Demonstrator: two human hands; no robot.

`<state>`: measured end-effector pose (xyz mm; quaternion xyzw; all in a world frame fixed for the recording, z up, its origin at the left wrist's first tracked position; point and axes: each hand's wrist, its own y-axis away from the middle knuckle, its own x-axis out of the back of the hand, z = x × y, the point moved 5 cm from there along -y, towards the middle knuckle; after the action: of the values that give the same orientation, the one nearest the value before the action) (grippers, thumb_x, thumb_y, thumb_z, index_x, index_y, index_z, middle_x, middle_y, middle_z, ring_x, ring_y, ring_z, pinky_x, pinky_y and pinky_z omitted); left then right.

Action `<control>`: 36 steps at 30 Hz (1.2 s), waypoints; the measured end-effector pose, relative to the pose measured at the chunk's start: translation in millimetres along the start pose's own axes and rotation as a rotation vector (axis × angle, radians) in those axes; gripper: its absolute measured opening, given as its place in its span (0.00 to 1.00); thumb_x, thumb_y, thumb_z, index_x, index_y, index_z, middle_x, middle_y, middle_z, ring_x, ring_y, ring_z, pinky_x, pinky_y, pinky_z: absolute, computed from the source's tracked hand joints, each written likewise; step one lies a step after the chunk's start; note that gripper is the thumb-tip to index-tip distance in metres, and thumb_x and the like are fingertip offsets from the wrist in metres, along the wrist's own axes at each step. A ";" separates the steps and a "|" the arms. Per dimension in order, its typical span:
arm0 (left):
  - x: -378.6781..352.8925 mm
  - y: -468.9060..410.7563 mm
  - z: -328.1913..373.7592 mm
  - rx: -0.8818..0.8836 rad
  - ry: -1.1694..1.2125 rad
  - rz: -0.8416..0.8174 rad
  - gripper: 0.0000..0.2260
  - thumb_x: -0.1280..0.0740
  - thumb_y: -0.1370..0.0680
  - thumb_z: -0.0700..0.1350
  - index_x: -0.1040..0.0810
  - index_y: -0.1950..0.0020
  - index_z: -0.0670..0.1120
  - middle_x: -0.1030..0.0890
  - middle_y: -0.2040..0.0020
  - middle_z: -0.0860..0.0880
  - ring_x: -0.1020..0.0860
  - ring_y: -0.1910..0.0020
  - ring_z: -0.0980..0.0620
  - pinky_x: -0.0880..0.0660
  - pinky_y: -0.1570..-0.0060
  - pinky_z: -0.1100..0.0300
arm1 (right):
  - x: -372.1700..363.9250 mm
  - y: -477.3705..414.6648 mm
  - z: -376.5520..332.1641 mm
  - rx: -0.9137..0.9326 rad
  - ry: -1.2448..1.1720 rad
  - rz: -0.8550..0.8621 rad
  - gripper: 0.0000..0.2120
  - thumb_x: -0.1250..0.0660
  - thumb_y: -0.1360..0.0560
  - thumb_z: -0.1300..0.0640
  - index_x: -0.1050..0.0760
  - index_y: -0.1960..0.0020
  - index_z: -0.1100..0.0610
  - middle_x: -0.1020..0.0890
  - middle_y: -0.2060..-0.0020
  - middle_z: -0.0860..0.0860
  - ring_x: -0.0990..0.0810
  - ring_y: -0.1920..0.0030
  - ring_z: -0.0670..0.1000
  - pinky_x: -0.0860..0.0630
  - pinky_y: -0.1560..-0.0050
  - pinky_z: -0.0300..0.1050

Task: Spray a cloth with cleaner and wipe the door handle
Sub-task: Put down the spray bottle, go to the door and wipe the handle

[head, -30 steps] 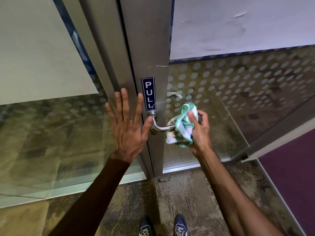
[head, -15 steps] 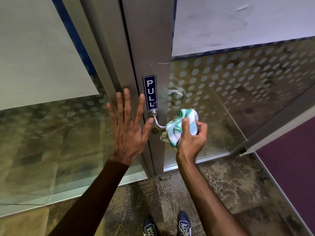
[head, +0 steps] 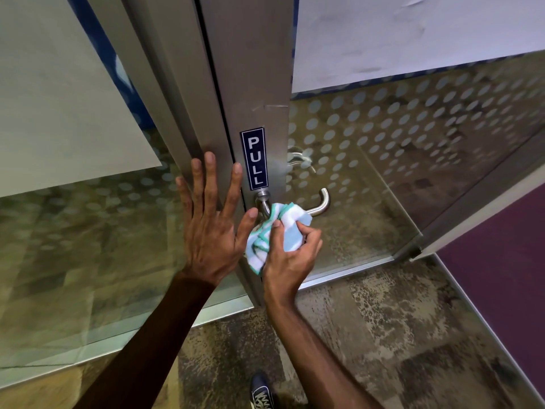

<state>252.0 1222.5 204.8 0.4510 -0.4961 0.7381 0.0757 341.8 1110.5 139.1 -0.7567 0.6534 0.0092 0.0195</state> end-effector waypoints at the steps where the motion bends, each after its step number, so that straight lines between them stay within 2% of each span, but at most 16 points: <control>1: 0.7 0.4 0.7 -0.007 0.005 0.000 0.30 0.53 0.14 0.63 0.51 0.16 0.49 0.68 0.17 0.52 0.65 0.17 0.48 0.60 0.19 0.38 | -0.2 1.3 -0.1 0.017 0.009 -0.011 0.13 0.23 0.25 0.53 0.26 0.49 0.54 0.25 0.52 0.50 0.23 0.50 0.52 0.23 0.44 0.59; 5: 0.4 2.3 1.0 -0.021 0.013 0.004 0.30 0.52 0.14 0.62 0.52 0.16 0.50 0.68 0.16 0.51 0.65 0.17 0.48 0.61 0.19 0.38 | 2.1 5.0 1.8 0.057 0.045 -0.073 0.12 0.23 0.25 0.57 0.26 0.51 0.55 0.24 0.54 0.51 0.23 0.51 0.53 0.24 0.46 0.55; 9: 0.0 3.5 1.3 -0.033 0.012 0.012 0.31 0.49 0.15 0.60 0.53 0.16 0.49 0.67 0.16 0.50 0.64 0.17 0.47 0.61 0.19 0.38 | 3.5 8.5 5.0 0.098 0.078 -0.134 0.11 0.23 0.25 0.58 0.25 0.51 0.57 0.23 0.54 0.52 0.24 0.52 0.49 0.26 0.48 0.47; 13: 1.4 5.3 0.7 -0.031 0.019 0.011 0.30 0.49 0.14 0.60 0.54 0.15 0.49 0.66 0.16 0.50 0.63 0.16 0.46 0.58 0.19 0.36 | -2.2 19.0 7.6 0.136 0.120 -0.205 0.11 0.24 0.24 0.55 0.24 0.49 0.59 0.23 0.53 0.51 0.23 0.51 0.49 0.25 0.48 0.46; 16: 4.8 4.8 0.6 -0.035 0.019 0.007 0.31 0.50 0.14 0.60 0.55 0.15 0.51 0.67 0.16 0.50 0.64 0.17 0.47 0.57 0.19 0.36 | -7.0 25.2 10.3 0.162 0.133 -0.276 0.10 0.24 0.24 0.56 0.22 0.48 0.59 0.23 0.51 0.52 0.24 0.48 0.43 0.26 0.46 0.39; 23: 14.1 4.6 -3.7 -0.026 0.030 -0.015 0.30 0.52 0.14 0.62 0.52 0.16 0.49 0.66 0.16 0.50 0.63 0.16 0.46 0.56 0.20 0.34 | -3.5 27.0 14.7 0.200 0.185 -0.532 0.12 0.24 0.24 0.54 0.22 0.44 0.52 0.19 0.47 0.48 0.20 0.44 0.45 0.24 0.43 0.42; 26: 18.3 5.2 -4.5 -0.014 0.022 -0.022 0.30 0.51 0.14 0.61 0.51 0.15 0.48 0.58 0.16 0.44 0.61 0.16 0.45 0.54 0.20 0.32 | 7.4 17.9 15.2 0.179 0.200 -0.637 0.13 0.24 0.24 0.53 0.23 0.43 0.49 0.18 0.46 0.45 0.20 0.43 0.44 0.24 0.42 0.43; 29: 21.2 4.4 -5.6 0.007 0.016 -0.018 0.31 0.51 0.14 0.61 0.47 0.16 0.46 0.50 0.16 0.38 0.61 0.16 0.45 0.52 0.21 0.31 | 20.7 9.0 15.6 0.120 0.186 -0.723 0.15 0.22 0.25 0.54 0.24 0.43 0.49 0.18 0.48 0.42 0.20 0.46 0.44 0.24 0.45 0.41; 31: 22.8 4.5 -4.1 0.004 0.014 -0.013 0.31 0.51 0.14 0.61 0.47 0.16 0.45 0.51 0.16 0.40 0.61 0.16 0.45 0.52 0.21 0.30 | 29.4 4.1 15.8 0.038 0.133 -0.764 0.19 0.21 0.28 0.52 0.25 0.42 0.50 0.18 0.48 0.42 0.19 0.47 0.43 0.23 0.46 0.38; 33: 25.7 7.1 -2.2 -0.003 0.031 -0.021 0.31 0.50 0.14 0.61 0.47 0.16 0.45 0.55 0.16 0.42 0.61 0.16 0.45 0.52 0.20 0.30 | 37.4 0.4 15.4 -0.100 0.022 -0.778 0.24 0.20 0.31 0.49 0.26 0.41 0.53 0.16 0.50 0.47 0.17 0.49 0.45 0.19 0.47 0.42; 36: 32.2 12.6 3.3 0.014 0.116 -0.081 0.31 0.51 0.14 0.61 0.45 0.16 0.45 0.53 0.16 0.38 0.59 0.16 0.43 0.54 0.19 0.34 | 45.3 -3.0 11.1 -0.284 -0.163 -0.824 0.24 0.22 0.31 0.50 0.27 0.41 0.59 0.16 0.52 0.54 0.17 0.52 0.50 0.19 0.52 0.46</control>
<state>228.2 1202.8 220.6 0.4278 -0.4671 0.7627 0.1309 351.5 1066.6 126.3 -0.9460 0.2858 0.1500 -0.0314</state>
